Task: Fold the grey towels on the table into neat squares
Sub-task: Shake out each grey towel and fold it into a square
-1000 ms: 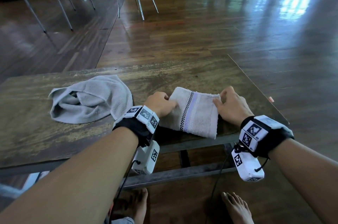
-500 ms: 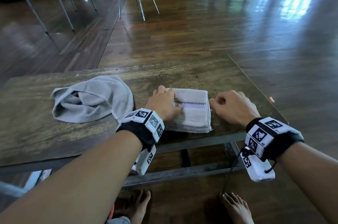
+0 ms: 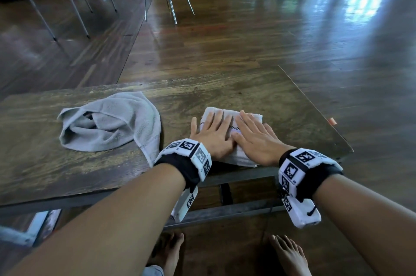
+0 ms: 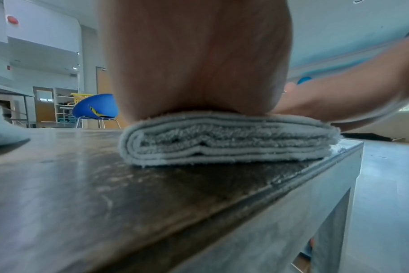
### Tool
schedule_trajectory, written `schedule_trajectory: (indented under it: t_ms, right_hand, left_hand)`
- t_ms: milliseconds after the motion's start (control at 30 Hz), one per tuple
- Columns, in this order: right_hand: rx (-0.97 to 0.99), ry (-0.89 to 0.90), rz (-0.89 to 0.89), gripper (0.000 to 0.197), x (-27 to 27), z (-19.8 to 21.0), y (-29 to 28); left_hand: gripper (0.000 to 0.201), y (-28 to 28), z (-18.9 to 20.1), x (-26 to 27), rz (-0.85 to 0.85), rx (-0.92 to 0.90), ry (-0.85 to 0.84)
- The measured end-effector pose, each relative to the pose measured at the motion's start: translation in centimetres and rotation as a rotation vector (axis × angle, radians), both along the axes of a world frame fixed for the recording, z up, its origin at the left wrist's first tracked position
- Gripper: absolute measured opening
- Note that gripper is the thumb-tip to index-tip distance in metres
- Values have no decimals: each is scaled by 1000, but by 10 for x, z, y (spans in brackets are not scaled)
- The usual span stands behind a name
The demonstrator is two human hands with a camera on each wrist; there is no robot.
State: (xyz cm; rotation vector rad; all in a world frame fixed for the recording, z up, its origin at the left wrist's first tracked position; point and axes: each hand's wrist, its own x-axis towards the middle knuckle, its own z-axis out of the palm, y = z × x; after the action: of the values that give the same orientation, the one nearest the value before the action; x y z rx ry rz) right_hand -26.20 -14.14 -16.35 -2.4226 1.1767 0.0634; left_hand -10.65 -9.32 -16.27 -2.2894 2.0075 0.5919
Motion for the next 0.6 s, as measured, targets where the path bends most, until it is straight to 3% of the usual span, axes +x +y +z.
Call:
schedule_trajectory:
  t_ms: [167,600]
  right_hand:
    - [46,46,-23,68,5,-3,-2]
    - [11,122,-2,94,-2,3,-1]
  left_hand:
    - [74,-4,-1,7,66,16,58]
    - [60,-5,-3,27,158,26,61]
